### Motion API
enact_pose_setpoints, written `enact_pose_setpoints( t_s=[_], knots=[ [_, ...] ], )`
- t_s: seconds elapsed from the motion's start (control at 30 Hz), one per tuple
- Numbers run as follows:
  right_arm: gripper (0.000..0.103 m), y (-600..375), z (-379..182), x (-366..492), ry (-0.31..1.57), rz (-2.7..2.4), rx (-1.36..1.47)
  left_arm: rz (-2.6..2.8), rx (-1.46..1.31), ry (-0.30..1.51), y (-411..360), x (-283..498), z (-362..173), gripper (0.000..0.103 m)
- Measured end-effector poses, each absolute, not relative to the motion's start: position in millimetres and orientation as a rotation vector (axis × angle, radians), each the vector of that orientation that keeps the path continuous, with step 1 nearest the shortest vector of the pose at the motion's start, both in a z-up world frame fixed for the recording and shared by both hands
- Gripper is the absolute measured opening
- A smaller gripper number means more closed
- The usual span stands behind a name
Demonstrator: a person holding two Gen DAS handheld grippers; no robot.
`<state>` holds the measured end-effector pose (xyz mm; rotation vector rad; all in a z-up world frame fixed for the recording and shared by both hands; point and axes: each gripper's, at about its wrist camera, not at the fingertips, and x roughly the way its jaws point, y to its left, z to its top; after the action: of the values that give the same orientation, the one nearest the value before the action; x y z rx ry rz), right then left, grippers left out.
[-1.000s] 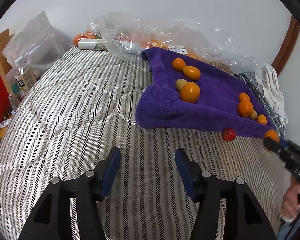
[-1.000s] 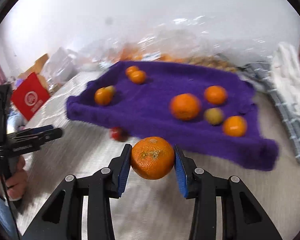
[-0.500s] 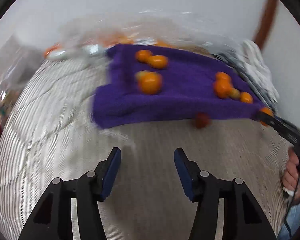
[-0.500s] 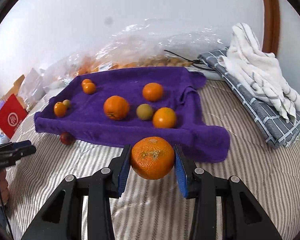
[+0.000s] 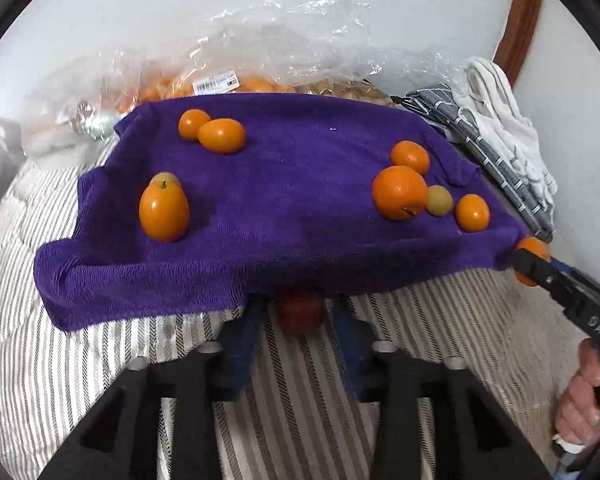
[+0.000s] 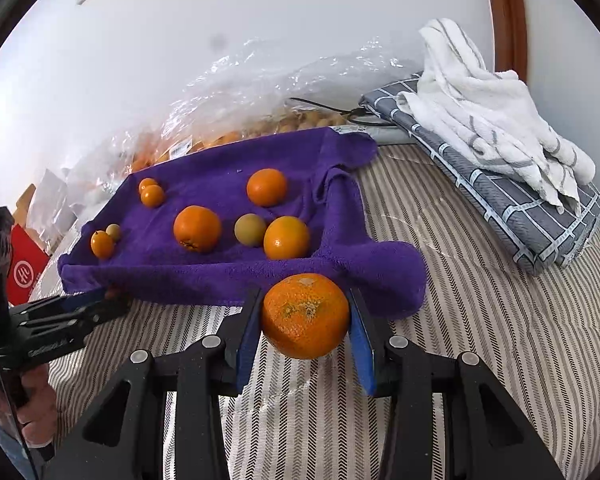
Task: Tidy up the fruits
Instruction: 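Lift the orange with the right gripper while the left gripper grasps the small red fruit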
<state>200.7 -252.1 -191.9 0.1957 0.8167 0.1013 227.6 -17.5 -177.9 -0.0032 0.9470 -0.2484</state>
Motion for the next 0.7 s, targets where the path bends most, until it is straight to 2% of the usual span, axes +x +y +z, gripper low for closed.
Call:
enact_pose_setpoints(
  t_s=[0.03, 0.27, 0.7],
  knots=[
    [0.041, -252, -193, 202, 0.819, 0.109, 0.199, -0.259, -0.005, 0.944, -17, 226, -178, 0.021],
    [0.041, -250, -198, 203, 0.841, 0.144, 0.228, -0.292, -0.120, 0.869, 0, 220, -168, 0.020],
    [0.041, -235, -194, 196, 0.801, 0.201, 0.150, -0.278, -0.124, 0.746, 5, 209, -147, 0.020]
  ],
)
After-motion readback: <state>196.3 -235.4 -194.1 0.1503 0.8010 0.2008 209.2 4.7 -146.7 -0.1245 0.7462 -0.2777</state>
